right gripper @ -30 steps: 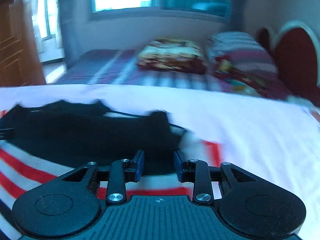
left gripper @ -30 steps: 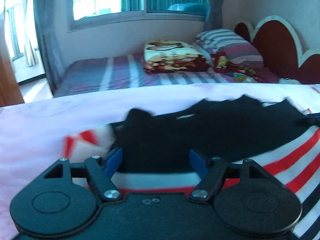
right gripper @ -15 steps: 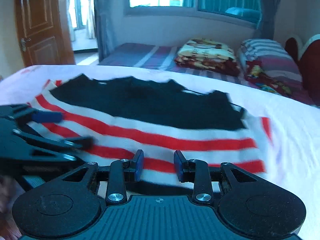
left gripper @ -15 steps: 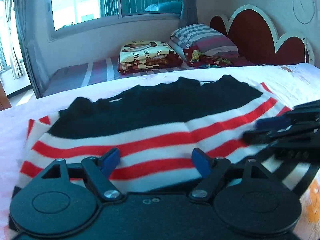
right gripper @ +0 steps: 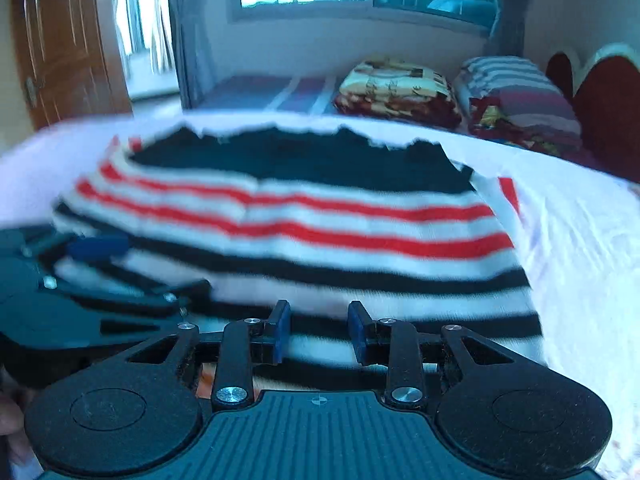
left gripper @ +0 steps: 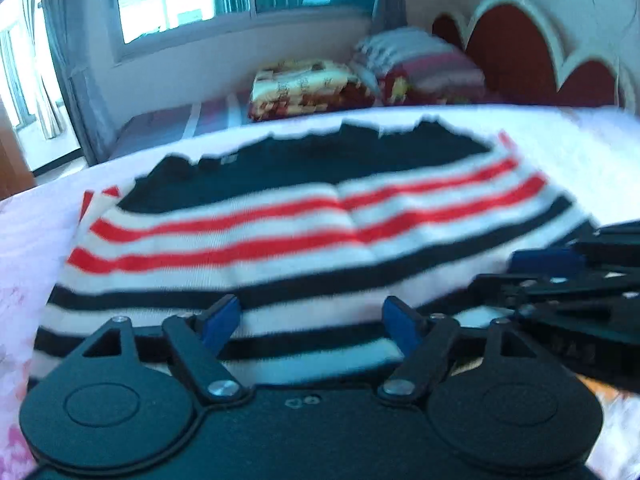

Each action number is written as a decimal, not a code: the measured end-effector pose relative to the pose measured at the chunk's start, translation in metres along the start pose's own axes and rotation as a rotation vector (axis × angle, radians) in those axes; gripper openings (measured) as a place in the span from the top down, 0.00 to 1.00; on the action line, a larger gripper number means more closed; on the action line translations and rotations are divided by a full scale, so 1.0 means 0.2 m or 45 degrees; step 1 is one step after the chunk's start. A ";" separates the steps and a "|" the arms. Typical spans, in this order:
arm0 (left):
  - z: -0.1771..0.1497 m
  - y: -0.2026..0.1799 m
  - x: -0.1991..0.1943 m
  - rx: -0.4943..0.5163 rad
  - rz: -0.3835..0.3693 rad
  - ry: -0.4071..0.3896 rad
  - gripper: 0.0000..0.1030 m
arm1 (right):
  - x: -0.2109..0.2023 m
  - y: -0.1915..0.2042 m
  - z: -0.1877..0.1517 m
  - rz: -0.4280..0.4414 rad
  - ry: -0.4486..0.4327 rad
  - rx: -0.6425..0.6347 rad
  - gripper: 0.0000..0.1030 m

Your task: Fold small clothes

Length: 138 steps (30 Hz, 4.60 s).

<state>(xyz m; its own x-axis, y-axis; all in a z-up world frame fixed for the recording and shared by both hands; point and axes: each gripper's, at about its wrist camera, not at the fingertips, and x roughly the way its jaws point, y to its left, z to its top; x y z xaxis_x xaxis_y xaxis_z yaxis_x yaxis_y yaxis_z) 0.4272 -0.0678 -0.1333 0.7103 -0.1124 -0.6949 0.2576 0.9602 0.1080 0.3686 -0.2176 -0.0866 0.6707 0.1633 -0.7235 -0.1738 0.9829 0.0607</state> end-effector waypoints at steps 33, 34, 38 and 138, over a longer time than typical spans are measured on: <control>-0.16 0.58 -0.12 -0.198 0.107 0.106 0.24 | -0.28 -0.40 -0.15 -0.165 0.082 0.233 0.69; -0.16 0.58 -0.13 -0.193 0.101 0.112 0.24 | -0.29 -0.41 -0.14 -0.164 0.063 0.232 0.69; -0.16 0.59 -0.12 -0.182 0.084 0.115 0.23 | -0.30 -0.40 -0.14 -0.170 0.038 0.209 0.69; 0.19 0.12 -0.14 -0.397 -0.460 -0.089 0.42 | -0.41 -0.89 0.05 0.323 -0.264 0.955 0.20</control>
<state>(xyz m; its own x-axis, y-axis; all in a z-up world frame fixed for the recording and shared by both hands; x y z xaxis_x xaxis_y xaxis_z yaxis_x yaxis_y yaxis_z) 0.4391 -0.0508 -0.0834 0.6569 -0.4595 -0.5978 0.2946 0.8863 -0.3574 0.3513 -0.4059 -0.0313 0.8081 0.3290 -0.4886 0.1410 0.6974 0.7027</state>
